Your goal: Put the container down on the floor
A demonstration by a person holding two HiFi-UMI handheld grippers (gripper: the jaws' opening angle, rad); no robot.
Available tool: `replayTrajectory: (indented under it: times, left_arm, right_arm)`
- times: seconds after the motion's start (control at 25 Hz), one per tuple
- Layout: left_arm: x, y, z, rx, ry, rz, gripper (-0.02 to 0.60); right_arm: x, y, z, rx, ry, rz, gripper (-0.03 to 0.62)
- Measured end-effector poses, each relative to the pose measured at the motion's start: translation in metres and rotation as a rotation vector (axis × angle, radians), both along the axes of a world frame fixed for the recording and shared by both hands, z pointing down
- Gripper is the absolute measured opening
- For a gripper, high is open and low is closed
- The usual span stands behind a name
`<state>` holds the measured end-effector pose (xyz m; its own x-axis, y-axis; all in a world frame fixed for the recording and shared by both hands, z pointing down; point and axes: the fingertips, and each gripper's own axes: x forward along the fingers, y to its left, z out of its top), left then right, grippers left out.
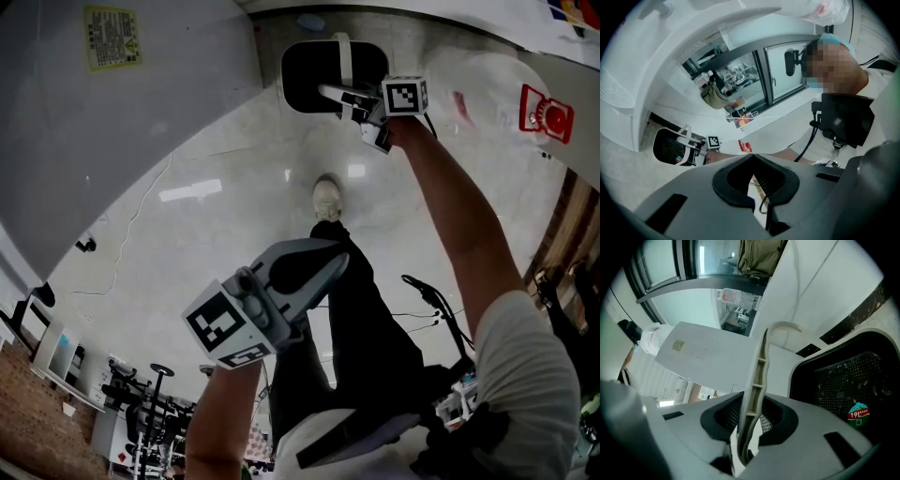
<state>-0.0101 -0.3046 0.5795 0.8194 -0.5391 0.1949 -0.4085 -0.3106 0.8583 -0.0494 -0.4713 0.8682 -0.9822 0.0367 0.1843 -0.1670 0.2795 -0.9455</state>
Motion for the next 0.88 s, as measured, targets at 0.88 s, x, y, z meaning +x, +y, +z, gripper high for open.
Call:
replayTrajectory:
  times: [0.88]
  left_arm:
    - [0.002, 0.003, 0.004, -0.029, 0.011, 0.018, 0.011]
  right_arm:
    - [0.03, 0.002, 0.0, -0.02, 0.047, 0.018, 0.209]
